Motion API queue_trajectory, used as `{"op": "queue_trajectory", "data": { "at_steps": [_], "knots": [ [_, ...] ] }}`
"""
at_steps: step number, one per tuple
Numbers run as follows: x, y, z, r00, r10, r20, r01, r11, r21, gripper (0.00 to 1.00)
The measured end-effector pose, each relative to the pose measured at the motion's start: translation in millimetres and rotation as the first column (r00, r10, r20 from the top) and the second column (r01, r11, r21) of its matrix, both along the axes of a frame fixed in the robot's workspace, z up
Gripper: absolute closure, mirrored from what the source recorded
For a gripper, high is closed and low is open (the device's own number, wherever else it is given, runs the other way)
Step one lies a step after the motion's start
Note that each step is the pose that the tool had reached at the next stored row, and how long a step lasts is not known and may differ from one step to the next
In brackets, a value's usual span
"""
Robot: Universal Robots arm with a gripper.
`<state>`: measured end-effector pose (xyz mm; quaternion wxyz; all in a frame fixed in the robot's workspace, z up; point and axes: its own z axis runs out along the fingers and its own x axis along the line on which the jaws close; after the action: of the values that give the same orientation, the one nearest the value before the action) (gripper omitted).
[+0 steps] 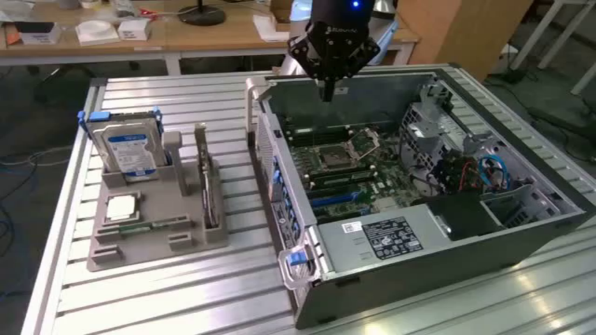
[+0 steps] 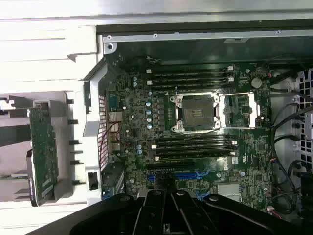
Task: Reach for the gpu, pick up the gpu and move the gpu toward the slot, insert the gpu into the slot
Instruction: 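Reach for the gpu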
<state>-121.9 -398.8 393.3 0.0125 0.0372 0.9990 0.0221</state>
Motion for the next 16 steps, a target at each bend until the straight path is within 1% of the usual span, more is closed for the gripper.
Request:
{"op": "queue_trajectory", "data": {
  "at_steps": [2, 5, 16],
  "knots": [
    [-0.2, 0.0, 0.0, 1.0, 0.0, 0.0001, 0.0, 1.0, 0.0001, 0.9],
    [-5.8, 0.0, 0.0, 1.0, 0.0, 0.0, 0.0, 1.0, 0.0, 0.9],
    [-43.2, 0.0, -0.4, 1.0, 0.0, 0.0, 0.0, 1.0, 0.0001, 0.9]
  ]
}}
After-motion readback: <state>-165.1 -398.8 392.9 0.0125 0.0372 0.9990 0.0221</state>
